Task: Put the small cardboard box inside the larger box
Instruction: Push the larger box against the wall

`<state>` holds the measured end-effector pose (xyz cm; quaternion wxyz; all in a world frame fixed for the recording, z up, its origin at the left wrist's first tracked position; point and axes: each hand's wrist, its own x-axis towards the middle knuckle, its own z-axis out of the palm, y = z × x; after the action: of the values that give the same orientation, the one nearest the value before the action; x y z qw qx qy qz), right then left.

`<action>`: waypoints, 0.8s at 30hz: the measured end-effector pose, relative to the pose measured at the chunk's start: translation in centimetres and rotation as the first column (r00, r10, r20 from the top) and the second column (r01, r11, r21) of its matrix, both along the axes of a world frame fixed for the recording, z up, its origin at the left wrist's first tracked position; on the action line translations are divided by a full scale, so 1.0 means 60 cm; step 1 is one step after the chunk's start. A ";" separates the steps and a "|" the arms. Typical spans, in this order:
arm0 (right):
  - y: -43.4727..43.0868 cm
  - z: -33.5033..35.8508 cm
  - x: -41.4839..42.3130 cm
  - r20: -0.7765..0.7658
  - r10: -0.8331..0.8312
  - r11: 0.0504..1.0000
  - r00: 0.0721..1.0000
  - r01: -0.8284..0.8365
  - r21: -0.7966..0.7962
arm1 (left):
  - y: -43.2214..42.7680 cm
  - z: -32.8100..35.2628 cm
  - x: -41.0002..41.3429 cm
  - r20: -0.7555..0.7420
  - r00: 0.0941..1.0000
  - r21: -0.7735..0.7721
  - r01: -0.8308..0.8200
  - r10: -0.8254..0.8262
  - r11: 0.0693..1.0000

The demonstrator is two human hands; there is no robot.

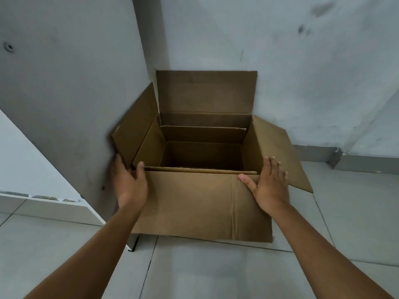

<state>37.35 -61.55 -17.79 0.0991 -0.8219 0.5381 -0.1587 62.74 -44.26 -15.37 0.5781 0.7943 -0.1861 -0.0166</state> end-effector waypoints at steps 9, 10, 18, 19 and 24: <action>-0.004 -0.009 0.002 -0.004 0.039 0.999 0.999 -0.040 -0.035 | -0.001 -0.072 -0.016 0.334 0.814 0.619 0.191 -0.476 0.762; -0.005 -0.009 0.005 -0.003 0.040 0.998 0.999 -0.040 -0.041 | -0.002 -0.074 -0.008 0.343 0.796 0.646 0.186 -0.499 0.740; -0.042 -0.011 0.023 0.064 0.106 0.994 0.992 -0.104 -0.032 | -0.028 -0.087 0.042 0.413 0.742 0.693 0.121 -0.529 0.711; -0.049 -0.011 0.017 0.088 0.137 0.991 0.987 -0.135 -0.021 | -0.032 -0.087 0.042 0.412 0.743 0.690 0.123 -0.527 0.713; -0.081 -0.010 -0.003 0.280 0.113 0.990 0.953 -0.131 0.048 | -0.036 -0.078 0.057 0.446 0.727 0.691 0.091 -0.522 0.717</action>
<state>37.19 -66.40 -18.39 0.2099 -0.8196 0.4721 -0.2476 66.14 -46.41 -20.06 0.1747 0.8538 -0.4839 0.0795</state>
